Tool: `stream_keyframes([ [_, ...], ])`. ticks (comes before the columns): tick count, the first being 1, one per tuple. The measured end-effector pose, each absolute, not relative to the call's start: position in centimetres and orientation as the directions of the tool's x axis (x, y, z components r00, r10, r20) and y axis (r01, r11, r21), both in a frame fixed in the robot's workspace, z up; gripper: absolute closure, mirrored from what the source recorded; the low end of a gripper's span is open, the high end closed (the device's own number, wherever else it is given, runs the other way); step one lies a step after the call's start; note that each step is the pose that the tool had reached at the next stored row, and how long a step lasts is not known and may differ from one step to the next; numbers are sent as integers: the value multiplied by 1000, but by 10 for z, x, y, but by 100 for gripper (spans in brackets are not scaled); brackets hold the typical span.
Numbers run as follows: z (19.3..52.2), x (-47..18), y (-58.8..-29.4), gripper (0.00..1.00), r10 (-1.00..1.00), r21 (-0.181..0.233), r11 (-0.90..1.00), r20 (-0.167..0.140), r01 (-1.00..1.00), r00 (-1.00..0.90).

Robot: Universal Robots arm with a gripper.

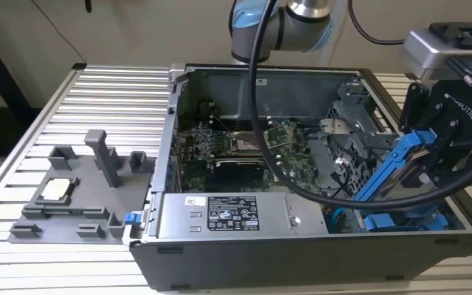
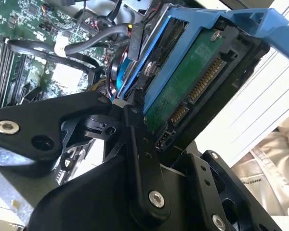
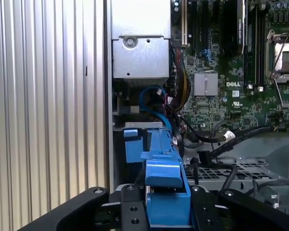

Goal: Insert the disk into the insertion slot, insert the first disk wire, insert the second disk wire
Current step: 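Insert the disk into the insertion slot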

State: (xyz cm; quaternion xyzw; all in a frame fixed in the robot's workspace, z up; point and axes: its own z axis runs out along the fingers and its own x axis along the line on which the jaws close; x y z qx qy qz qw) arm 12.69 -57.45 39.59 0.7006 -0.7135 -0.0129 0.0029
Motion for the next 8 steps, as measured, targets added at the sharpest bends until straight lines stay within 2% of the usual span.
stream_keyframes([
  [8,382,127,-575,67,-1000,23,18,-15,-1000,-18],
])
